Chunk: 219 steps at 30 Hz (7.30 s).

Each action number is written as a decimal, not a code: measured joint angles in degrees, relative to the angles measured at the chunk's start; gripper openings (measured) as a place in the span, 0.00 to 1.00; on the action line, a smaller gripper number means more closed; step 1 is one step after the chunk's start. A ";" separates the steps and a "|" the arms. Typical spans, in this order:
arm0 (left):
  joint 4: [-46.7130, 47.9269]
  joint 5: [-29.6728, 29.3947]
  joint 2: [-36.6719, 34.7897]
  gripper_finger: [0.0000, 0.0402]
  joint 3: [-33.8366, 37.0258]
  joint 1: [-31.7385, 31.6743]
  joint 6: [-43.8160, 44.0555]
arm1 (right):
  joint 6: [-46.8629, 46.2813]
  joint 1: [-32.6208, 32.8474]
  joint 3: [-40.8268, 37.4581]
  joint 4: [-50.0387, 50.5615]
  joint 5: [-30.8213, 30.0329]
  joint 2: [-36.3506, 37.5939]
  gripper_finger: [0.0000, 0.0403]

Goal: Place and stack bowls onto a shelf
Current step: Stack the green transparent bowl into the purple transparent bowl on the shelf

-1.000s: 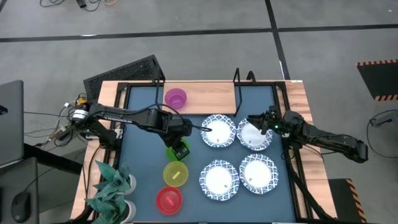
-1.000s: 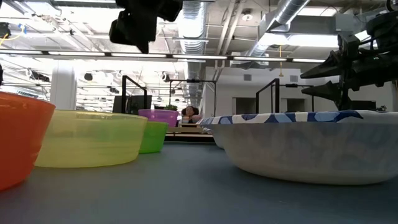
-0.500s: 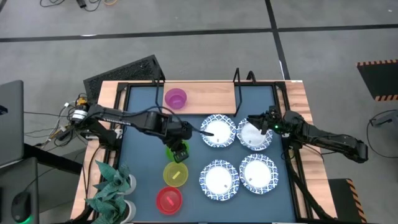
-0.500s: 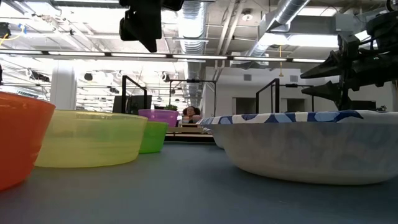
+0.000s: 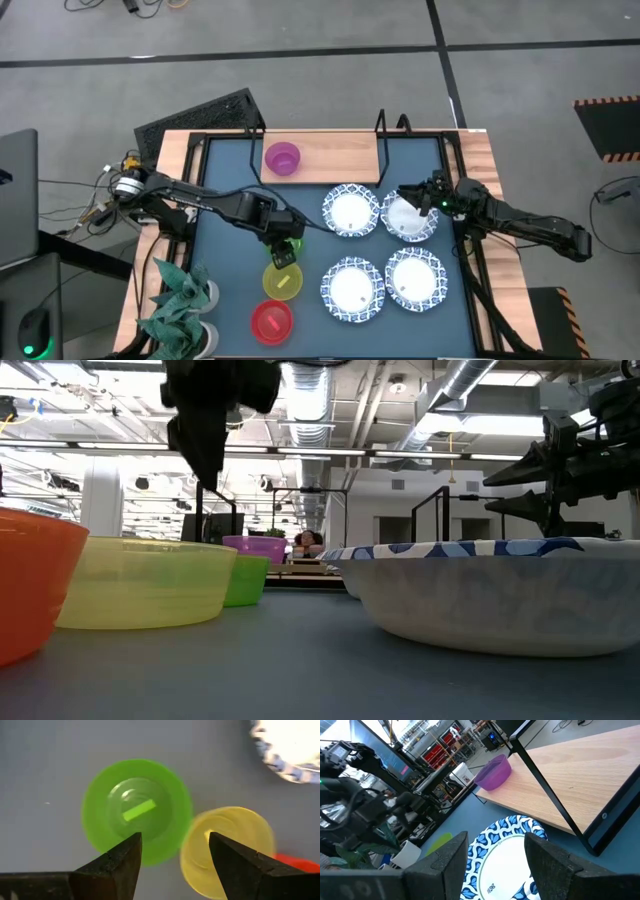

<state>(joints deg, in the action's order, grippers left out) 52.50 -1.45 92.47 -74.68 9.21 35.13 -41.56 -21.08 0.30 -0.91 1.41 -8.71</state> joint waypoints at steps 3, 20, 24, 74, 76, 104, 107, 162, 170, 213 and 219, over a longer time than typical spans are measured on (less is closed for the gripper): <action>-0.38 -1.49 0.00 0.54 2.51 0.02 1.59 | 0.00 0.00 0.00 0.00 0.00 0.00 0.55; -1.52 -4.77 0.28 0.54 11.11 -3.48 6.34 | -0.02 0.00 0.00 0.02 -0.13 0.00 0.55; -2.89 -6.76 0.39 0.54 12.82 -5.03 6.33 | -0.02 0.00 0.00 0.03 -0.28 0.00 0.55; 0.18 4.15 0.42 0.00 -5.69 -18.51 1.91 | -0.36 -0.02 0.00 0.04 -0.46 -0.02 0.55; 1.80 4.23 0.42 0.00 -8.26 -20.10 -2.04 | -0.03 -0.01 0.00 0.04 -0.46 -0.01 0.55; 8.72 10.70 3.20 0.00 -22.27 -51.98 -49.79 | 0.02 -0.07 0.00 -0.04 -3.13 -0.07 0.55; 12.00 11.05 7.36 0.00 -25.41 -51.89 -53.84 | 0.00 -0.07 0.00 -0.04 -3.25 -0.36 0.55; 27.50 9.76 29.53 0.00 -48.74 -56.04 -78.33 | -1.47 -0.07 0.00 -0.26 -4.42 -1.09 0.55; 27.04 7.67 29.55 0.00 -43.40 -55.98 -77.96 | -1.49 -0.07 0.00 -0.28 -4.44 -1.09 0.55; 23.41 5.11 29.51 0.43 -40.68 -53.38 -75.04 | -1.46 -0.07 0.00 -0.31 -4.48 -1.09 0.55; 24.03 5.74 29.51 0.43 -45.67 -51.43 -73.13 | -1.46 -0.07 0.00 -0.31 -4.48 -1.09 0.55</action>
<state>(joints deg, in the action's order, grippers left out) 76.54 4.29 121.97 -120.34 -42.22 -38.00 -43.03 -21.15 0.30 -1.21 -3.07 -9.80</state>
